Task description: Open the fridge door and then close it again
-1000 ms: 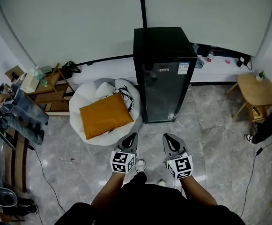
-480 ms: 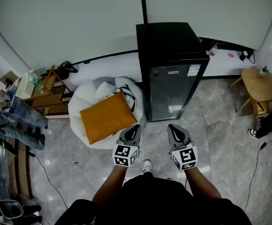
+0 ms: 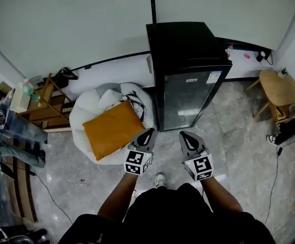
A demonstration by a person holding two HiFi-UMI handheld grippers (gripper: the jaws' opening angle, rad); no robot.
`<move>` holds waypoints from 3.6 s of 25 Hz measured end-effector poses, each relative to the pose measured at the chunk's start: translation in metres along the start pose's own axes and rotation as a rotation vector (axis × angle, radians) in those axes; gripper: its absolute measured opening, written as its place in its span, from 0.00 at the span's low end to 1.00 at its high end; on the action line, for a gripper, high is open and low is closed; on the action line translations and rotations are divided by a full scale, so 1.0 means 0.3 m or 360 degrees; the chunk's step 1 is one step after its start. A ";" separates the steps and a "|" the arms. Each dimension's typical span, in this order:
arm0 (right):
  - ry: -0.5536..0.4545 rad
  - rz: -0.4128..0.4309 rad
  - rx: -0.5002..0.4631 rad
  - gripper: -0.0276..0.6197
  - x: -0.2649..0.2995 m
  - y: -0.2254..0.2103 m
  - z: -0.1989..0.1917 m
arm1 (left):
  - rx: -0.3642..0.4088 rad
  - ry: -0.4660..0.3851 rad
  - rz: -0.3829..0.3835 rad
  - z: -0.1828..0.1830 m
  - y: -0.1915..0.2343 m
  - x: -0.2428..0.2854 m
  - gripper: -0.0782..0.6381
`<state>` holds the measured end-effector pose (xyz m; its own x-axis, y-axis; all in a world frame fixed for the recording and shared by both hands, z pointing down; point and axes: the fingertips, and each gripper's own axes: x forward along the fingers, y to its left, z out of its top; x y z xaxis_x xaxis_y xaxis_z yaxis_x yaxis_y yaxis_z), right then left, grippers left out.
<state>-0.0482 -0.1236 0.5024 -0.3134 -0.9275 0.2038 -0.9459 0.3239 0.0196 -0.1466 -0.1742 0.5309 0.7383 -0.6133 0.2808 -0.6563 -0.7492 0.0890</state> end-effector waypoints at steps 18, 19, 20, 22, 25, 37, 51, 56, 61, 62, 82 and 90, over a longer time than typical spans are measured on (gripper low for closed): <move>0.0103 0.0198 0.0027 0.07 0.123 -0.176 -0.077 | -0.0050 0.0072 0.0156 0.022 0.072 0.242 0.15; 0.0107 0.0206 0.0030 0.07 0.135 -0.188 -0.079 | -0.0063 0.0071 0.0170 0.021 0.082 0.255 0.15; 0.0109 0.0214 0.0033 0.07 0.147 -0.201 -0.082 | -0.0072 0.0071 0.0187 0.019 0.092 0.270 0.15; 0.0106 0.0226 0.0036 0.07 0.170 -0.219 -0.085 | -0.0093 0.0066 0.0222 0.016 0.117 0.295 0.15; 0.0085 0.0241 0.0019 0.07 0.194 -0.224 -0.092 | -0.0134 0.0058 0.0262 0.011 0.157 0.329 0.16; 0.0121 0.0284 0.0074 0.07 0.252 -0.275 -0.152 | -0.0161 0.0097 0.0294 -0.005 0.264 0.524 0.36; 0.0148 0.0238 0.0130 0.07 0.231 -0.353 -0.219 | -0.0136 0.0152 0.0332 0.001 0.331 0.673 0.36; 0.0158 0.0209 0.0138 0.07 0.220 -0.382 -0.244 | -0.0097 0.0153 0.0330 0.004 0.325 0.677 0.36; 0.0154 0.0211 0.0143 0.07 0.218 -0.365 -0.245 | -0.0051 0.0199 0.0329 0.001 0.324 0.672 0.34; 0.0148 0.0212 0.0143 0.07 0.218 -0.358 -0.242 | -0.0045 0.0207 0.0333 0.000 0.323 0.670 0.34; 0.0064 0.0231 0.0124 0.07 0.241 -0.310 -0.169 | -0.0058 0.0171 0.0345 -0.038 0.212 0.576 0.31; 0.0024 0.0186 0.0116 0.07 0.163 -0.289 -0.128 | -0.0025 0.0157 0.0243 -0.059 0.142 0.528 0.31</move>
<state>0.0216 -0.1899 0.5484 -0.4211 -0.8811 0.2155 -0.9067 0.4147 -0.0761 -0.0605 -0.2988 0.5959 0.6116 -0.6915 0.3844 -0.7624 -0.6449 0.0532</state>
